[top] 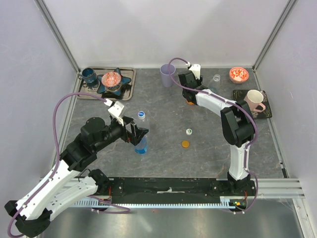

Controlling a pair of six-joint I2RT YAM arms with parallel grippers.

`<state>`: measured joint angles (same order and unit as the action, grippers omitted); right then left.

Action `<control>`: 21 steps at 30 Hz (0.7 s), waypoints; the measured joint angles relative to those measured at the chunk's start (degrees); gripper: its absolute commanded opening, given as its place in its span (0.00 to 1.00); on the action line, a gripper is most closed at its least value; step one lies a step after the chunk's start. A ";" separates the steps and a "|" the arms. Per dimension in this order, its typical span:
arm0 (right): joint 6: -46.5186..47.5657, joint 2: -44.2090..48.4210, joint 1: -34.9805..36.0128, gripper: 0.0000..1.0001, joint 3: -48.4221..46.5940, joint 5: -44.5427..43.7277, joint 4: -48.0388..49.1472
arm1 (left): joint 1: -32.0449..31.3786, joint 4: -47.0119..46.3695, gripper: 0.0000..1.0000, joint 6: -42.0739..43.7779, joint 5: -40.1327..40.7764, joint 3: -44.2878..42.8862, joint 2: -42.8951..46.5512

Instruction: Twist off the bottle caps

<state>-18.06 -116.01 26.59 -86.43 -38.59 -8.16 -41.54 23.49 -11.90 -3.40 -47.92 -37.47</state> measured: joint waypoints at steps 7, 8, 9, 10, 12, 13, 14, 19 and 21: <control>-0.66 0.00 0.00 0.71 -0.09 0.24 -1.66 | 0.00 0.00 1.00 -0.04 -0.24 0.00 -0.02; -0.68 0.00 -0.02 0.72 -0.09 0.24 -1.90 | 0.00 0.00 0.99 -0.04 -0.28 0.00 -0.02; -0.70 0.00 -0.02 0.73 -0.09 0.24 -2.08 | 0.00 0.00 0.99 -0.04 -0.33 0.00 -0.02; -0.74 0.00 -0.02 0.73 -0.09 0.24 -2.23 | 0.00 0.00 1.00 -0.07 -0.37 0.00 -0.02; -0.81 0.04 -0.02 0.75 -0.11 0.24 -2.32 | 0.00 0.00 0.99 -0.07 -0.63 0.00 -0.02; -0.83 0.09 -0.02 0.75 -0.11 0.26 -2.36 | 0.00 0.00 0.99 -0.07 -0.81 -0.02 -0.02; -0.85 0.24 -0.04 0.76 -0.11 0.31 -2.45 | 0.00 0.00 0.99 -0.07 -1.05 -0.02 -0.02; -2.95 2.97 0.22 0.77 -0.11 2.95 -3.48 | 0.00 0.02 0.99 -0.11 -1.25 -0.13 -0.04; -3.96 6.23 0.76 0.78 -0.13 4.42 -3.54 | 0.00 0.00 0.99 -0.22 -1.22 -0.31 -0.02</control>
<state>-22.02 -109.78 27.35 -86.56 -34.17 -11.70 -41.54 23.49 -12.12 -4.62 -48.23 -37.50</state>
